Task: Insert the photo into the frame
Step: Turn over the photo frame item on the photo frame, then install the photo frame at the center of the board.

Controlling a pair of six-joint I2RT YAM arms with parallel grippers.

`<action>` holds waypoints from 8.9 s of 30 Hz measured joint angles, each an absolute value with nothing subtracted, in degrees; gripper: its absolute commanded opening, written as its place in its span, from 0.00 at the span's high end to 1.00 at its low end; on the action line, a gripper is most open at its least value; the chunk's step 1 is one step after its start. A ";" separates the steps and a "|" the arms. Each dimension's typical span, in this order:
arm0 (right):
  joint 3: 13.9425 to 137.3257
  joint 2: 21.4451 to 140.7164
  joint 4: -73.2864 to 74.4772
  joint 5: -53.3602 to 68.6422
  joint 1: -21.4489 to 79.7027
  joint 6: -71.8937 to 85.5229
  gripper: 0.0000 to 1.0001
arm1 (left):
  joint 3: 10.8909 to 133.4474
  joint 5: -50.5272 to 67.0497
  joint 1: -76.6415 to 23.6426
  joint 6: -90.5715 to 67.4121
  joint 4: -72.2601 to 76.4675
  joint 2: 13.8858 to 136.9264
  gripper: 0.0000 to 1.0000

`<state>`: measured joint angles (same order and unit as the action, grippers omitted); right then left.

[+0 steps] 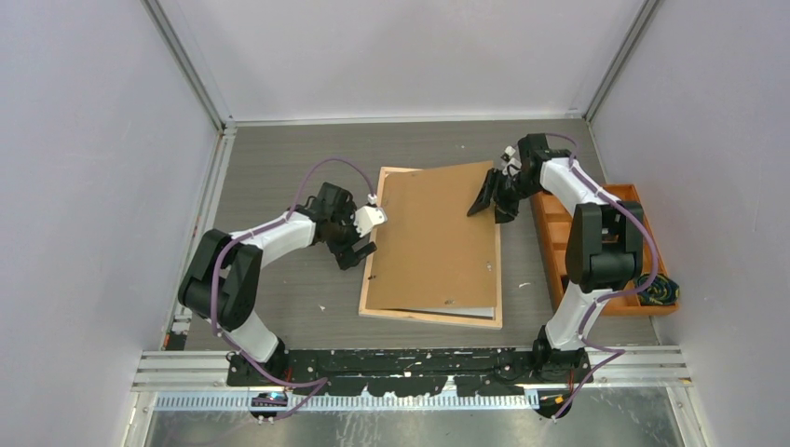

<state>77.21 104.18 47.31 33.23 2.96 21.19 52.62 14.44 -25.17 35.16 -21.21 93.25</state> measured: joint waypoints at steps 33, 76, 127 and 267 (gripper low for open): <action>79.77 93.65 45.54 9.21 6.31 29.12 0.00 | 54.70 16.49 -21.91 34.89 -25.91 90.06 0.00; 72.42 103.77 13.30 -5.28 59.81 36.53 0.80 | 67.64 33.58 -16.38 16.64 -29.67 104.27 0.19; 66.83 107.72 6.92 -5.96 59.90 37.69 0.95 | 67.68 29.82 -16.38 18.46 -30.39 104.92 0.22; 57.98 100.05 19.70 -39.77 85.38 40.64 0.90 | 64.51 34.63 -19.77 24.23 -40.64 101.36 0.13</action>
<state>57.98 100.05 19.70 -39.77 85.38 40.64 64.51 34.63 -19.77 24.23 -40.64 101.36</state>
